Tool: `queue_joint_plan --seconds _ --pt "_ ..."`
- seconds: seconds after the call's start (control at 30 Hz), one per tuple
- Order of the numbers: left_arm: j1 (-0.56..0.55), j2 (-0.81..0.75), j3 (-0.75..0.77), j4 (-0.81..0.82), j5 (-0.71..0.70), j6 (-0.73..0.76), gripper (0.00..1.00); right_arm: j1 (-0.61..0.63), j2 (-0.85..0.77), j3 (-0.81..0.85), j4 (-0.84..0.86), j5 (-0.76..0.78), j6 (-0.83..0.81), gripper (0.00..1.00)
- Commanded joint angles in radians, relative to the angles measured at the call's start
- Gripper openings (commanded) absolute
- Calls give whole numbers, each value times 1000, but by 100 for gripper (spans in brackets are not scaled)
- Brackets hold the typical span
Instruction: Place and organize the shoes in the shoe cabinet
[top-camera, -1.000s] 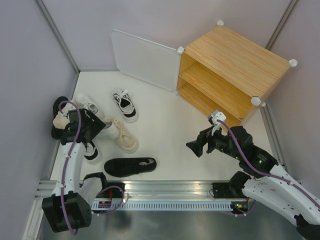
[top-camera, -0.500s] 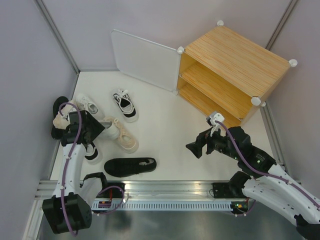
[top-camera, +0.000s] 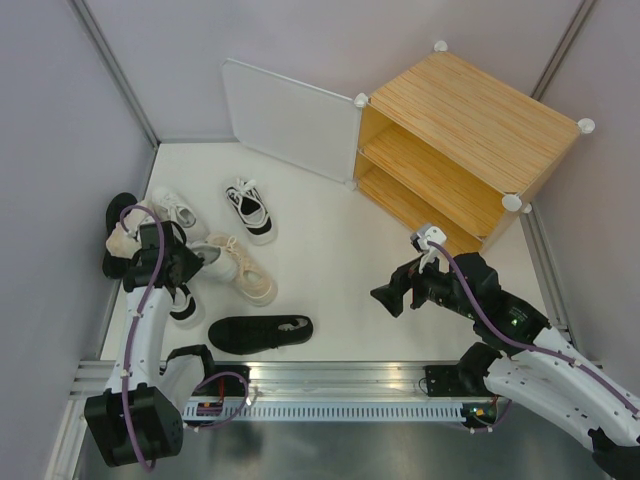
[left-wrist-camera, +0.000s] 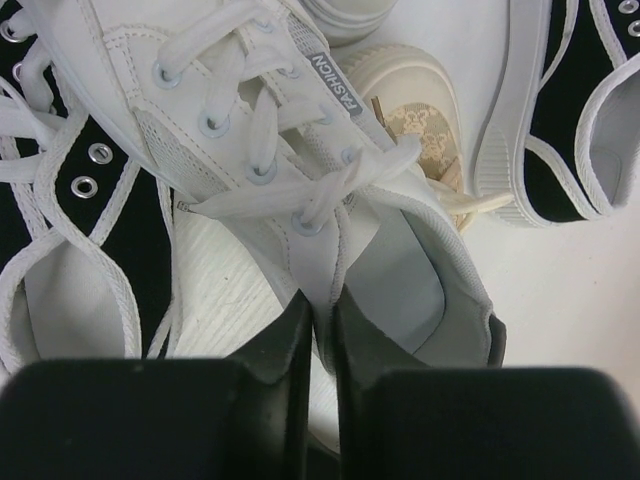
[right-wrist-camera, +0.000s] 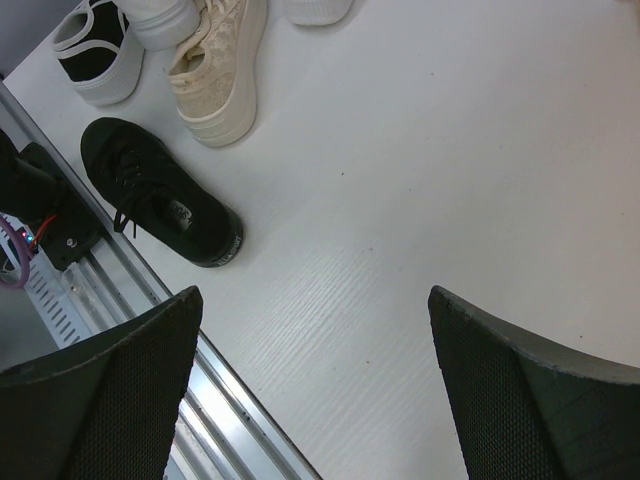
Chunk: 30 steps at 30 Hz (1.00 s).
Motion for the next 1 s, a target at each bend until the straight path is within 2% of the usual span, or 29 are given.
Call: queue_joint_plan --seconds 0.0,0.03,0.07,0.4,0.67,0.97 --pt "3 -5 30 1 23 47 11 3 0 -1 32 -8 -10 97" --pt "2 -8 34 1 37 54 3 3 -3 -1 32 -8 -10 97" --pt "1 -11 36 0 43 57 2 3 -1 1 30 -6 -11 97" --pt "-3 -55 108 -35 134 74 2 3 -18 5 21 1 -8 97" --pt "-55 -31 155 -26 193 87 2 3 -20 8 21 5 -10 97" --pt "-161 14 218 26 250 123 2 3 -21 13 18 6 -11 97"
